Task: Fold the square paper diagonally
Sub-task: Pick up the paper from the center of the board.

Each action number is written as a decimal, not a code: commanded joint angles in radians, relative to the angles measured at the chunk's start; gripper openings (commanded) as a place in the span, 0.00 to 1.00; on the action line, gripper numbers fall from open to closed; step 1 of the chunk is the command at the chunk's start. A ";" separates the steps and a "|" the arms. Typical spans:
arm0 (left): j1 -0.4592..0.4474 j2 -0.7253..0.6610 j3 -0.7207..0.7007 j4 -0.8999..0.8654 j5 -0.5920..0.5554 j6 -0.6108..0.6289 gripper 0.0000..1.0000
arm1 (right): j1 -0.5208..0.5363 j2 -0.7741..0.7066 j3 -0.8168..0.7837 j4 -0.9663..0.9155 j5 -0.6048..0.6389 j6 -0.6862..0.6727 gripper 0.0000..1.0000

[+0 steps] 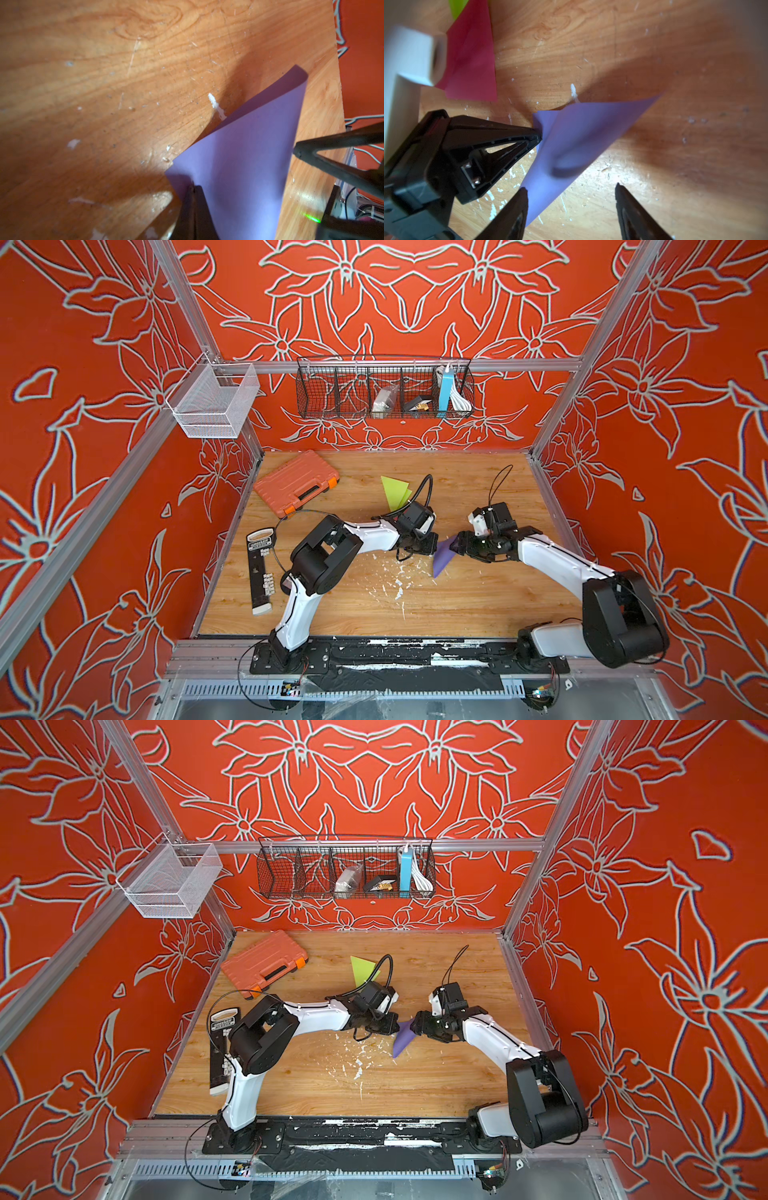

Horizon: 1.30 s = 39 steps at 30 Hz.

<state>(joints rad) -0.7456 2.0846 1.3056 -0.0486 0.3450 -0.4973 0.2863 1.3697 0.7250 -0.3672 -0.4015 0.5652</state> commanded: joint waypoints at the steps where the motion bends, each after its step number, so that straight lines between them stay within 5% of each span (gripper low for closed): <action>1: -0.007 0.036 -0.016 -0.045 -0.016 0.013 0.00 | -0.002 0.019 -0.014 0.024 -0.017 0.048 0.73; 6: -0.008 0.034 -0.017 -0.047 -0.021 0.016 0.00 | -0.001 0.077 -0.025 0.099 -0.045 0.092 0.79; 29: -0.009 0.022 -0.022 -0.036 0.003 0.010 0.00 | -0.002 0.182 -0.068 0.254 -0.057 0.132 0.48; 39: -0.009 0.020 -0.025 -0.028 0.013 0.006 0.00 | -0.002 0.197 -0.116 0.402 -0.103 0.215 0.47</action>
<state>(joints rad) -0.7475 2.0846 1.3033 -0.0422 0.3557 -0.4950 0.2863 1.5406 0.6434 0.0116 -0.4953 0.7353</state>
